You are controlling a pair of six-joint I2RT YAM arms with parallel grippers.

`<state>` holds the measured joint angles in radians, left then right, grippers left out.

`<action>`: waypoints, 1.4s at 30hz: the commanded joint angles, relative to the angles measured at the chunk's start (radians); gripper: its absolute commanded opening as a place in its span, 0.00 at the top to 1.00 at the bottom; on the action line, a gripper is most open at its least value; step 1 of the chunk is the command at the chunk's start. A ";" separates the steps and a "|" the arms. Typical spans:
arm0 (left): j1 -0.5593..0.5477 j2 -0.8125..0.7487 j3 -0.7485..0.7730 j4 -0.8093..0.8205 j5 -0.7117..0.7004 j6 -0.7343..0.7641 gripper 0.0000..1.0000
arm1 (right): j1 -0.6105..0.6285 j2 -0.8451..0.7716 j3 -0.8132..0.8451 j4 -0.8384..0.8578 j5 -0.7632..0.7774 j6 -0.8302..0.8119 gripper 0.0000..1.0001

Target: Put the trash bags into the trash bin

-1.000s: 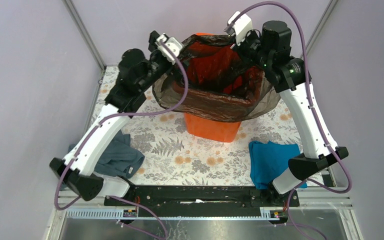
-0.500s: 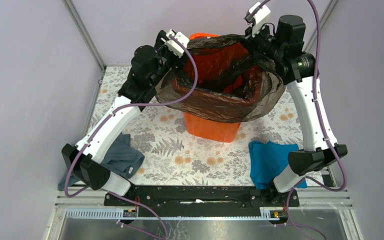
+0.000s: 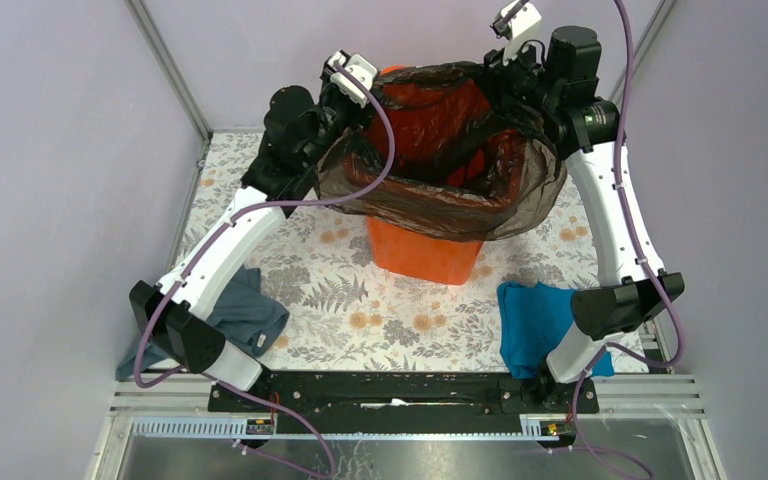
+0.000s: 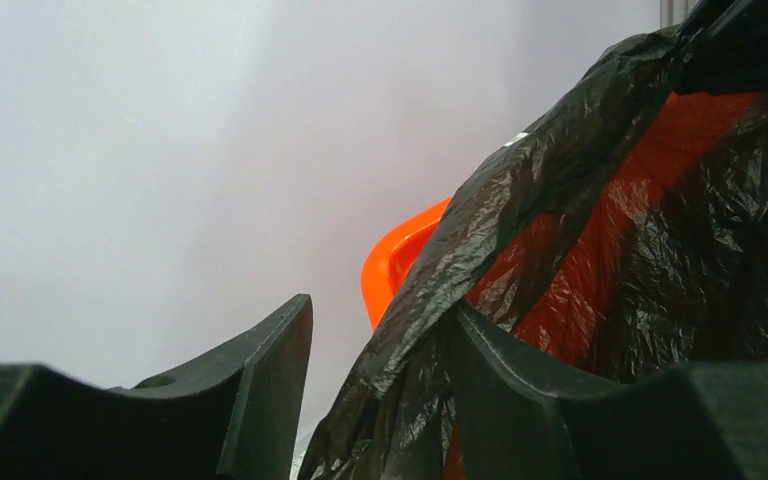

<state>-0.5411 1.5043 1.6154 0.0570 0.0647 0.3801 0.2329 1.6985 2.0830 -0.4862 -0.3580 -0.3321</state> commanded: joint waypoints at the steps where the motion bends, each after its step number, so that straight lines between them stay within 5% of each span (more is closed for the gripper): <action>1: 0.008 0.017 0.051 0.062 0.017 -0.045 0.46 | -0.002 -0.081 -0.032 0.078 0.093 0.050 0.57; 6: 0.011 0.031 0.093 0.038 -0.012 -0.127 0.48 | 0.056 -0.207 -0.195 0.144 0.263 0.019 0.33; 13: 0.012 0.047 0.117 0.008 -0.020 -0.180 0.51 | 0.266 -0.345 -0.448 0.255 0.616 -0.242 0.06; 18: 0.012 0.051 0.129 -0.011 -0.029 -0.185 0.52 | 0.303 -0.380 -0.550 0.379 0.824 -0.344 0.06; 22: 0.012 0.051 0.137 -0.018 -0.027 -0.189 0.53 | 0.305 -0.369 -0.573 0.470 0.918 -0.395 0.19; 32: 0.016 0.037 0.130 -0.040 -0.034 -0.179 0.37 | 0.298 -0.305 -0.458 0.474 0.846 -0.382 0.96; 37: 0.017 0.015 0.111 -0.014 -0.018 -0.170 0.31 | 0.245 -0.211 -0.260 0.249 0.704 -0.311 1.00; 42: 0.021 0.056 0.169 -0.035 -0.022 -0.139 0.43 | 0.162 -0.158 -0.107 0.079 0.528 -0.205 1.00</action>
<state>-0.5289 1.5562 1.7134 -0.0082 0.0406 0.2165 0.4553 1.5173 1.8515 -0.2604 0.3344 -0.6407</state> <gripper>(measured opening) 0.613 0.011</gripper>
